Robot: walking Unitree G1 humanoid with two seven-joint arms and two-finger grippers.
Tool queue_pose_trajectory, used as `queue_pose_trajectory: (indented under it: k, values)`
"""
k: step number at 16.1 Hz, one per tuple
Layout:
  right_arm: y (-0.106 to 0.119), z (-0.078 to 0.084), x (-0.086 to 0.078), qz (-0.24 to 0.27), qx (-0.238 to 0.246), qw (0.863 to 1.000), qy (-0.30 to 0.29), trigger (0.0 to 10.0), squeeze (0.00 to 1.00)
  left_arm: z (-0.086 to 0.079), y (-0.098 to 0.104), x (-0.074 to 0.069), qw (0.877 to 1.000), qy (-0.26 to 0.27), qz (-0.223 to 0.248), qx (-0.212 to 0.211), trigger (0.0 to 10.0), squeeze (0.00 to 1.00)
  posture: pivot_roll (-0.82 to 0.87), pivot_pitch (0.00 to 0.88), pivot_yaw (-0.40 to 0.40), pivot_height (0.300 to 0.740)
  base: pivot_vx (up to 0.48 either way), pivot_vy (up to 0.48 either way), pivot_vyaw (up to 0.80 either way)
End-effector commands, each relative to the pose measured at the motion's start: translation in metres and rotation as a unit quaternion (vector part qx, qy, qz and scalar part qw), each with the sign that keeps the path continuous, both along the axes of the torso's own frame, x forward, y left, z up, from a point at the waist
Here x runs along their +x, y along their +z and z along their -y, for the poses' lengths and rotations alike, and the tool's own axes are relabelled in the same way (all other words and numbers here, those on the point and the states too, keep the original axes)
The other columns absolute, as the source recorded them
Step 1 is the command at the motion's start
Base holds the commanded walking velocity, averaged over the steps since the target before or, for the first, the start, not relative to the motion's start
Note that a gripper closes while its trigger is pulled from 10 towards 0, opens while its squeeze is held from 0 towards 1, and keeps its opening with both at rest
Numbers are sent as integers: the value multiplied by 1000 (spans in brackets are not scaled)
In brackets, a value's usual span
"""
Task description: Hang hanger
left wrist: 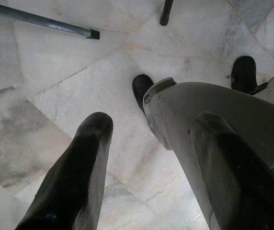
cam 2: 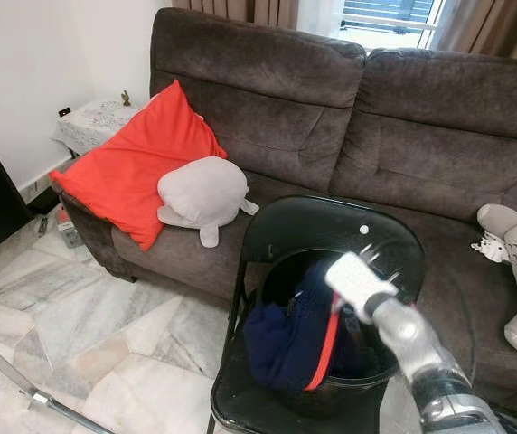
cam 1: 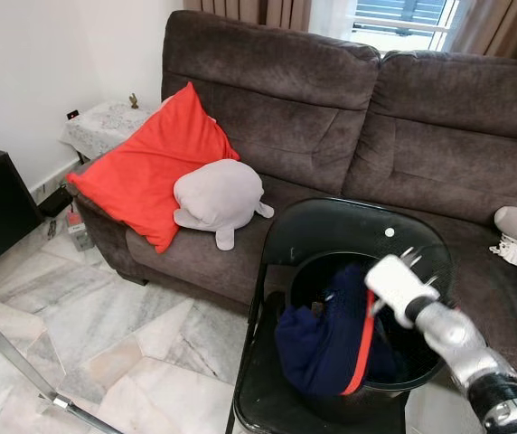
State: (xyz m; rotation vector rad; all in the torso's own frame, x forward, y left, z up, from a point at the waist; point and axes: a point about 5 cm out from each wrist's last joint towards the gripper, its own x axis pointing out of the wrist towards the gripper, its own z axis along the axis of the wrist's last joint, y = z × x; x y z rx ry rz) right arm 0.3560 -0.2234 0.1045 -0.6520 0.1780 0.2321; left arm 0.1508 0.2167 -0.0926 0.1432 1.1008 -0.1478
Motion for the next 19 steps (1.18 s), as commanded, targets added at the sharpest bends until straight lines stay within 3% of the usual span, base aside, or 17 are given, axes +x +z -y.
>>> queue_pose_trajectory:
  k: [1, 3, 7, 10, 11, 14, 15, 16, 17, 18, 19]
  values:
    - [10, -2, 4, 20, 65, 997, -37, 0, 0, 0, -3, -6, 1000, -7, -15, 3, 10000, 0, -36, 0, -7, 740, 0, 0, 0]
    - [19, -17, 3, 44, 118, 992, -33, 0, 0, 1, -3, -7, 1000, -9, -15, 2, 10000, 0, -43, 0, -7, 740, 0, 0, 0]
    - [39, -41, -5, 77, 164, 983, -39, 0, 0, 2, -3, -7, 1000, -7, -15, 2, 10000, 0, -42, 0, -19, 740, 0, 0, 0]
    - [17, -42, -30, 46, 227, 963, -136, 0, 0, 2, -4, -8, 1000, -3, -15, 0, 10000, 0, -49, 0, -27, 740, 0, 0, 0]
    - [7, -41, -41, 37, 223, 960, -168, 0, 0, 2, -4, -8, 1000, -3, -16, 0, 10000, 0, -45, 0, -28, 740, 0, 0, 0]
    - [11, -40, -56, 66, 238, 943, -223, 0, 0, 2, -3, -8, 1000, -2, -15, 0, 10000, 0, -55, 0, -26, 740, 0, 0, 0]
    - [15, -39, -60, 81, 251, 932, -250, 0, 0, 1, -3, -7, 1000, -1, -14, 1, 10000, 0, -60, 0, -21, 740, 0, 0, 0]
    - [16, -41, -60, 74, 248, 933, -250, 0, 0, 1, -3, -7, 1000, -1, -14, 2, 10000, 0, -61, 0, -19, 740, 0, 0, 0]
    - [15, -42, -62, 67, 247, 931, -261, 3294, 0, 1, -3, -7, 1000, -2, -14, 3, 10000, 0, -57, 0, -19, 740, 0, 0, 0]
    - [15, -42, -63, 65, 250, 929, -266, 4235, 0, 1, -3, -6, 1000, -2, -14, 3, 10000, 0, -57, 0, -17, 740, 0, 0, 0]
    - [15, -44, -63, 63, 264, 924, -268, 10000, 0, 0, -3, -6, 1000, -1, -14, 3, 10000, 0, -58, 0, -15, 740, 0, 0, 0]
